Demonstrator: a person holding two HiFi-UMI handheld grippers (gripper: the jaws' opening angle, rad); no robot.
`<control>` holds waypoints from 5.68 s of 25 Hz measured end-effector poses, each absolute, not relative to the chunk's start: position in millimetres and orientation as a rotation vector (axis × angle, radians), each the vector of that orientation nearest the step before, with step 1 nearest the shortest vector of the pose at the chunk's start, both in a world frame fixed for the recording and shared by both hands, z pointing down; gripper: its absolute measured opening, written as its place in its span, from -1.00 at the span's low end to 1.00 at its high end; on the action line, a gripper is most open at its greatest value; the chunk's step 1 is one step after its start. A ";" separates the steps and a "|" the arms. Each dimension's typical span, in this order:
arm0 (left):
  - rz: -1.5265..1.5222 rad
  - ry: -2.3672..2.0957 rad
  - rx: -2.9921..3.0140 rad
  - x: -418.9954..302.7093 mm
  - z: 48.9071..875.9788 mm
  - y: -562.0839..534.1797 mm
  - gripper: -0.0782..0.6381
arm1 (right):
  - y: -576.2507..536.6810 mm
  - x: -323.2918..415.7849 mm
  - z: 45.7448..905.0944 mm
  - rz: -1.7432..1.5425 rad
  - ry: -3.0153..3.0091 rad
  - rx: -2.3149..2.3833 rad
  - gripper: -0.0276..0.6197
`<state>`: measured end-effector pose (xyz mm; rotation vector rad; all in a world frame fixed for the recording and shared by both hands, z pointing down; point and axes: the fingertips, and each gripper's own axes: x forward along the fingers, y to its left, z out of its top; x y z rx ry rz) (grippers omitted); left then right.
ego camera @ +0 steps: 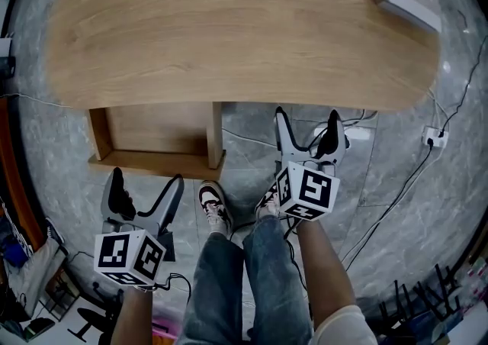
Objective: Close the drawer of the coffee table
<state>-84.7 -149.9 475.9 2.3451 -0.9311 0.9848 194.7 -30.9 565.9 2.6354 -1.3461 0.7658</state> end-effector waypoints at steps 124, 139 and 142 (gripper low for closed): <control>0.514 -1.047 2.725 -212.3 559.1 -221.2 0.79 | -69.3 19.1 473.3 0.691 -1.329 2.307 -0.91; 0.538 -1.053 2.716 -188.5 559.5 -246.4 0.79 | -66.9 37.7 473.9 0.733 -1.250 2.381 -0.91; 0.532 -1.063 2.709 -181.7 559.0 -254.5 0.79 | -68.9 41.4 475.4 0.754 -1.241 2.405 -0.91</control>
